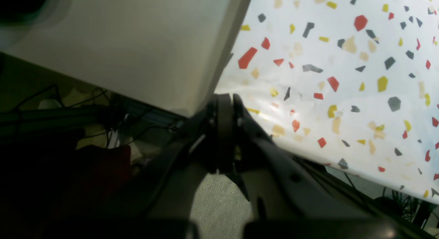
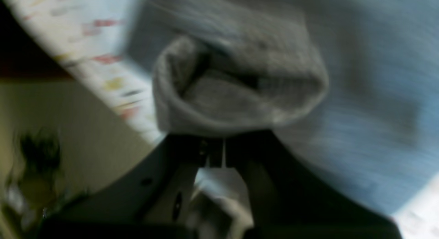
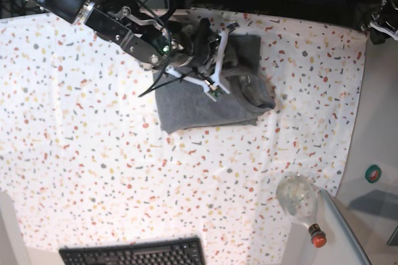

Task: Layout the t-shirt on the table in an organized manner, then fold the t-shirt properly
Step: 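Press and smooth the folded stack with the right gripper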

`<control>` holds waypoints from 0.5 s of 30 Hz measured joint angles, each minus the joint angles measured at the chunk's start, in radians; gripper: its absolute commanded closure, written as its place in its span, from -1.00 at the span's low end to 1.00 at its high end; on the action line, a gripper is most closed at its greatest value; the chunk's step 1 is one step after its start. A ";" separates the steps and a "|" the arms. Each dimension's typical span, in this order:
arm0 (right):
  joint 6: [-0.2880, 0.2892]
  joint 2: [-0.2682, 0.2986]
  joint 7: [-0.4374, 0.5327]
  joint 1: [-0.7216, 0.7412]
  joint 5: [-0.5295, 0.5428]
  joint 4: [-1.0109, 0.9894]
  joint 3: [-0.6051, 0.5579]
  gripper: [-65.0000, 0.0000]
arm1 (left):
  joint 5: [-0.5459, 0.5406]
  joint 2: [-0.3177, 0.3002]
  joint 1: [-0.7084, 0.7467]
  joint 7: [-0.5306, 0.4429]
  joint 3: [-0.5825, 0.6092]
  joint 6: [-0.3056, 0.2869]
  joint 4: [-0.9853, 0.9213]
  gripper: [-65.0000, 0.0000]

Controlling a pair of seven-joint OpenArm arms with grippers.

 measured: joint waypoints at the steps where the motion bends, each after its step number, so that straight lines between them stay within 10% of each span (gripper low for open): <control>1: 0.000 -0.002 0.002 0.001 -0.002 0.014 -0.029 1.00 | 0.000 0.001 0.000 0.000 0.000 0.000 0.000 1.00; 15: -0.008 -0.010 -0.009 0.046 -0.005 0.025 -0.106 1.00 | 0.008 0.002 -0.019 0.000 0.000 0.000 -0.002 1.00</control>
